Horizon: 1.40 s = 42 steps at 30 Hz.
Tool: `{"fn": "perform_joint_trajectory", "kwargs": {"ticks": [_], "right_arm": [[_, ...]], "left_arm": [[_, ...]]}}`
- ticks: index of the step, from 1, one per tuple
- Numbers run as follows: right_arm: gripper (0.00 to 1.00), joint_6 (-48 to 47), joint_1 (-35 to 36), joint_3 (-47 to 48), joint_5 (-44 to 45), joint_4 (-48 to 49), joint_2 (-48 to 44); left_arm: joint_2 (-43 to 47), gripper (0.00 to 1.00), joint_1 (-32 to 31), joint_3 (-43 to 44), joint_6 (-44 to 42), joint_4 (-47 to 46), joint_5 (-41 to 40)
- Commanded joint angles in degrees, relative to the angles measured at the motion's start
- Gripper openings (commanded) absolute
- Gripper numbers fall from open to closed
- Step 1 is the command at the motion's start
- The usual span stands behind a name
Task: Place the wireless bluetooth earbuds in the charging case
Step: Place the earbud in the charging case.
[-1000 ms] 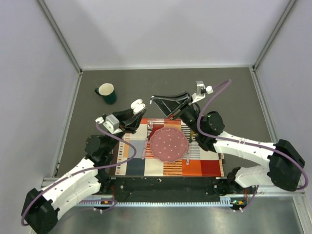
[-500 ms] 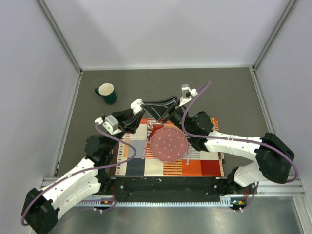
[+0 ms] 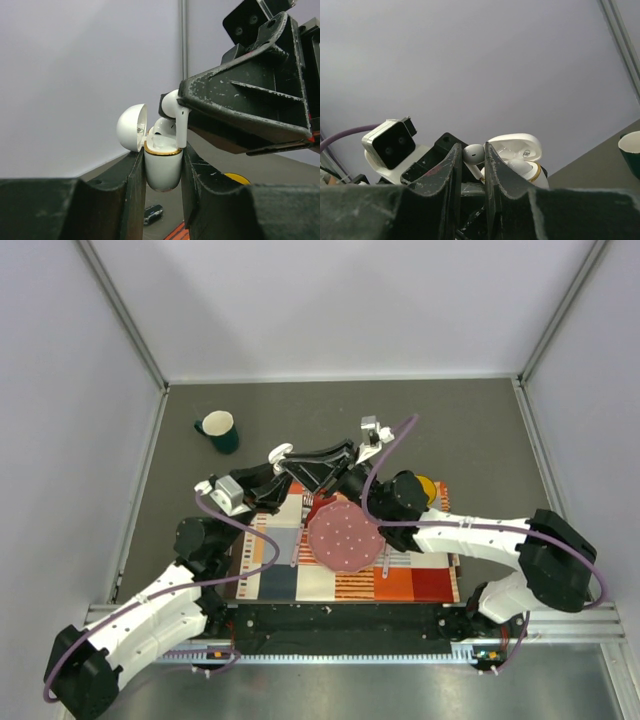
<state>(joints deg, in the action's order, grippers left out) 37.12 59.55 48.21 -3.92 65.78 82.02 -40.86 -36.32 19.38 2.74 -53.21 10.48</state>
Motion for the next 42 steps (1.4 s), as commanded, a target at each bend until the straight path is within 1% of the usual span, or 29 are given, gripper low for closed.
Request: {"fn": "perform_joint_trajectory", "kwargs": {"ticks": [1, 4, 23, 27, 30, 42], "right_arm": [[0.0, -2.6, 1.2, 3.0, 1.2, 1.0, 0.9], [0.0, -4.2, 1.4, 3.2, 2.3, 0.4, 1.0], [0.0, -5.2, 2.1, 3.9, 3.3, -1.2, 2.5], [0.0, -7.9, 2.9, 3.1, 3.7, -2.1, 2.2], [0.0, -10.5, 3.6, 2.9, 6.3, -3.5, 1.7], [0.0, -15.9, 4.5, 2.9, 10.4, -7.8, 0.4]], "left_arm": [[-0.3, 0.0, 0.0, 0.4, 0.9, -3.8, 0.7], [0.2, 0.0, 0.0, 0.3, 0.9, -3.9, 0.6], [1.1, 0.0, 0.0, 0.3, 0.8, -4.0, 0.4], [1.3, 0.0, 0.0, 0.2, 0.6, -4.7, -0.4], [1.6, 0.0, 0.0, 0.3, 0.2, -5.1, -0.9], [2.3, 0.0, 0.0, 0.1, -0.1, -6.2, -2.0]]}}
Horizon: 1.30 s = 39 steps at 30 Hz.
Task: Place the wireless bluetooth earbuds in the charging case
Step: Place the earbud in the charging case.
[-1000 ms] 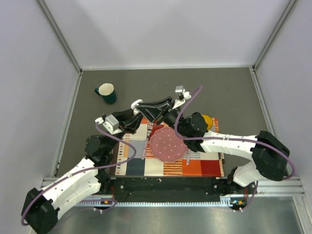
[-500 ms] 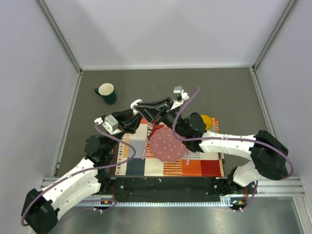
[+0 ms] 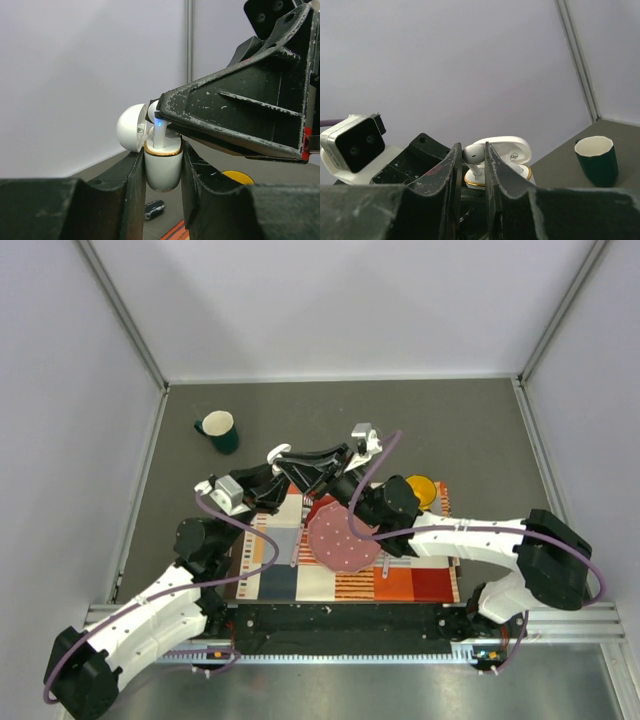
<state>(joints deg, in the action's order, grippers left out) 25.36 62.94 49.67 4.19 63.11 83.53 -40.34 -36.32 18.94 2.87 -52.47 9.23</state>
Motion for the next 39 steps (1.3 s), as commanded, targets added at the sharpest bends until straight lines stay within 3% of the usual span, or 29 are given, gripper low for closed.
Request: {"fn": "perform_joint_trajectory", "kwargs": {"ticks": [1, 26, 36, 39], "right_arm": [[0.0, -4.4, 1.2, 1.4, 2.7, -5.2, -1.3], [0.13, -6.7, 1.4, 3.5, 4.5, -7.4, -2.5], [0.33, -6.4, 1.4, 3.8, 4.2, -6.8, -3.2], [0.33, -6.3, 1.4, 3.9, 3.9, -6.8, -3.5]], "left_arm": [[1.9, 0.0, 0.0, 0.5, -0.2, -6.9, -0.9], [2.7, 0.0, 0.0, 0.3, -0.2, -7.0, -0.6], [2.5, 0.0, 0.0, 0.3, 0.0, -6.5, -0.2], [2.4, 0.0, 0.0, 0.3, 0.1, -6.6, -0.3]]}}
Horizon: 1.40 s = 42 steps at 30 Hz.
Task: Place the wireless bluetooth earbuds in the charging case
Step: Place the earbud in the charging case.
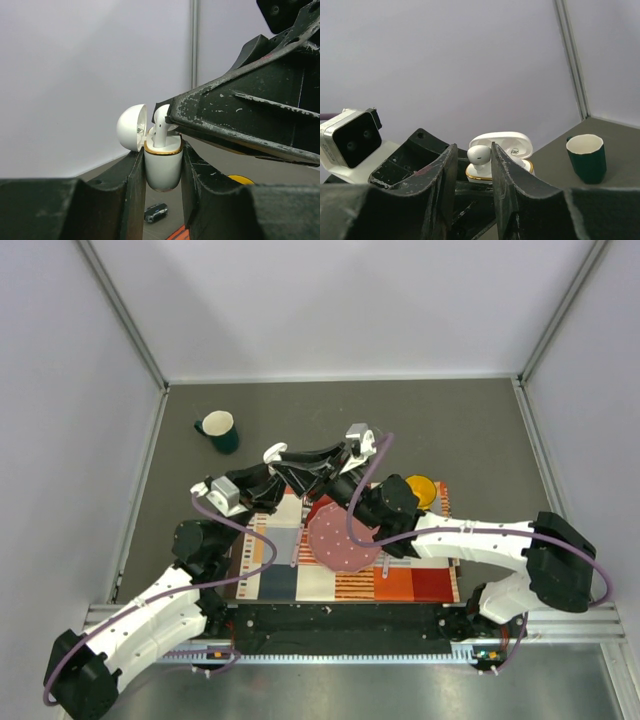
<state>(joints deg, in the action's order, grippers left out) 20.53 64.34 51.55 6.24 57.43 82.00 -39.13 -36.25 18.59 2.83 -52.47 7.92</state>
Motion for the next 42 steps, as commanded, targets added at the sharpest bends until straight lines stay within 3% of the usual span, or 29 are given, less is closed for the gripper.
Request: {"fn": "perform_joint_trajectory", "kwargs": {"ticks": [1, 21, 22, 23, 31, 42], "right_arm": [[0.34, -1.4, 0.0, 2.1, 1.9, -1.2, -1.9], [0.41, -2.0, 0.1, 4.1, 1.7, -0.7, -2.9], [0.4, -1.9, -0.1, 4.1, 1.7, -0.8, -2.9], [0.32, -1.8, 0.0, 4.2, 1.3, -0.7, -3.0], [0.11, -2.7, 0.0, 5.2, -0.4, -3.5, -3.1], [0.03, -7.6, 0.1, 6.1, -1.4, -8.4, -4.0]], "left_arm": [[1.2, 0.0, 0.0, 0.7, 0.1, -6.6, 1.0], [1.1, 0.0, 0.0, 0.3, 0.4, -6.4, 1.1], [1.0, 0.0, 0.0, 0.3, 0.4, -6.3, 1.1], [1.1, 0.0, 0.0, 0.2, 0.4, -6.3, 1.2], [0.7, 0.0, 0.0, 0.5, 0.5, -6.4, 1.1], [0.4, 0.0, 0.0, 0.7, 0.6, -6.0, 1.0]]}}
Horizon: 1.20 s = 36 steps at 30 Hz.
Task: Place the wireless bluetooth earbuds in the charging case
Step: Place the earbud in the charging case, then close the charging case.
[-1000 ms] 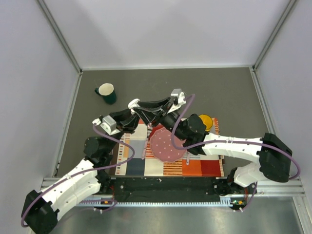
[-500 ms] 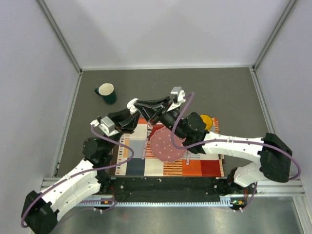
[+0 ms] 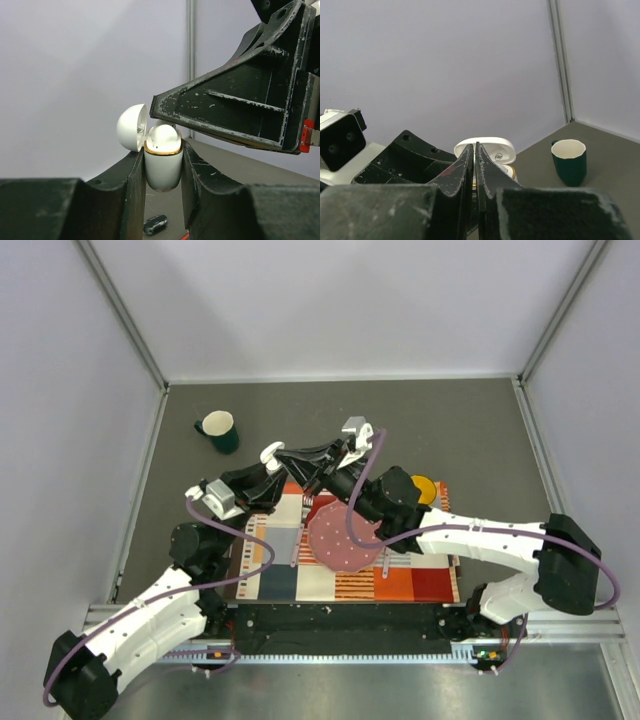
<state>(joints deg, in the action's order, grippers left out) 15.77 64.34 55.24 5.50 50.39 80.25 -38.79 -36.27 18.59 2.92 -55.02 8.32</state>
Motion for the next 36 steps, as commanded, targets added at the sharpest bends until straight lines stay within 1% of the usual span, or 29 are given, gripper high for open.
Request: {"fn": "perform_joint_trajectory", "kwargs": {"ticks": [1, 4, 6, 8, 11, 14, 15, 17, 18, 20, 21, 22, 25, 26, 27, 28, 29, 30, 31, 32, 33, 35, 36], "right_arm": [[0.03, -3.2, 0.2, 2.4, -0.4, -1.4, -2.5], [0.0, -6.4, 1.0, 2.6, 1.1, -2.4, -2.9], [0.0, -7.7, 1.2, 2.0, 1.6, -0.9, -3.3], [0.16, -8.6, 1.1, 1.4, 1.4, 0.5, -3.9], [0.18, -9.4, 1.1, 2.1, 0.1, 0.1, -5.1], [0.3, -9.3, 1.1, 1.8, -1.7, 1.0, -6.7], [0.37, -9.1, 1.2, 1.7, -2.2, 1.3, -6.9], [0.41, -8.3, 1.1, 1.4, -1.2, 1.4, -7.7], [0.45, -8.3, 1.1, 1.5, -0.3, 0.9, -8.6], [0.47, -8.8, 1.1, 2.5, 1.1, -3.4, -9.7], [0.5, -8.7, 0.9, 3.1, 3.4, -5.8, -10.5], [0.51, -8.5, 0.5, 4.9, 4.2, -11.0, -10.9], [0.55, -4.8, -2.2, 9.5, 4.6, -20.4, -11.7], [0.57, -3.0, -3.1, 10.9, 4.3, -27.5, -11.8], [0.6, -2.2, -3.9, 12.2, 3.9, -30.4, -11.7], [0.63, -1.5, -5.7, 14.8, 1.6, -33.6, -11.4], [0.68, 0.4, -7.0, 16.2, -0.2, -36.4, -11.1], [0.87, 1.5, -8.2, 17.9, -5.2, -42.2, -10.6], [0.93, 2.6, -10.9, 21.7, -8.1, -45.2, -9.1], [0.98, 4.4, -11.9, 23.7, -9.9, -48.3, -8.3], [0.99, 5.4, -12.9, 25.3, -13.2, -53.8, -7.3], [0.99, 8.8, -16.5, 27.1, -17.0, -55.0, -6.2], [0.99, 10.3, -17.7, 27.0, -20.8, -54.5, -6.0]], "left_arm": [[0.0, 0.0, 0.0, 0.7, 0.5, -3.5, 0.6], [-0.1, 0.0, 0.0, 0.9, 0.3, -3.1, 0.4], [-0.1, 0.0, 0.0, 0.9, 0.2, -3.0, 0.4], [0.0, 0.0, 0.0, 0.9, 0.2, -2.7, 0.4], [0.0, 0.0, 0.0, 0.6, 0.1, -2.5, 0.2], [0.1, 0.0, 0.0, 0.5, -0.3, -1.4, 0.3], [0.4, 0.0, 0.0, 0.5, -0.4, -1.0, 0.0], [1.1, 0.0, 0.0, 0.4, -0.5, 0.3, -0.1], [1.3, 0.0, 0.0, 0.3, -0.5, 0.6, -0.3], [2.3, 0.0, 0.0, 0.2, -0.5, 1.8, -0.4], [2.7, 0.0, 0.0, 0.1, -0.5, 2.5, -0.4], [3.4, 0.0, 0.0, 0.2, -0.8, 3.2, -0.2], [4.4, 0.0, 0.0, 0.1, -1.0, 5.2, 0.3], [4.7, 0.0, 0.0, 0.1, -1.0, 5.8, 0.5], [4.7, 0.0, 0.0, 0.1, -1.0, 6.0, 0.8], [4.9, 0.0, 0.0, 0.2, -1.0, 6.2, 1.3], [4.9, 0.0, 0.0, 0.2, -0.9, 6.2, 2.2], [4.9, 0.0, 0.0, 0.2, -0.8, 6.2, 2.8], [4.9, 0.0, 0.0, 0.2, -0.8, 6.2, 3.1], [4.9, 0.0, 0.1, 0.3, -0.5, 6.2, 3.9], [4.9, 0.0, 0.0, 0.3, -0.5, 6.5, 4.3], [4.9, 0.0, 0.0, 0.4, -0.2, 6.7, 5.7], [4.9, 0.0, 0.0, 0.6, -0.1, 6.9, 6.0]]}}
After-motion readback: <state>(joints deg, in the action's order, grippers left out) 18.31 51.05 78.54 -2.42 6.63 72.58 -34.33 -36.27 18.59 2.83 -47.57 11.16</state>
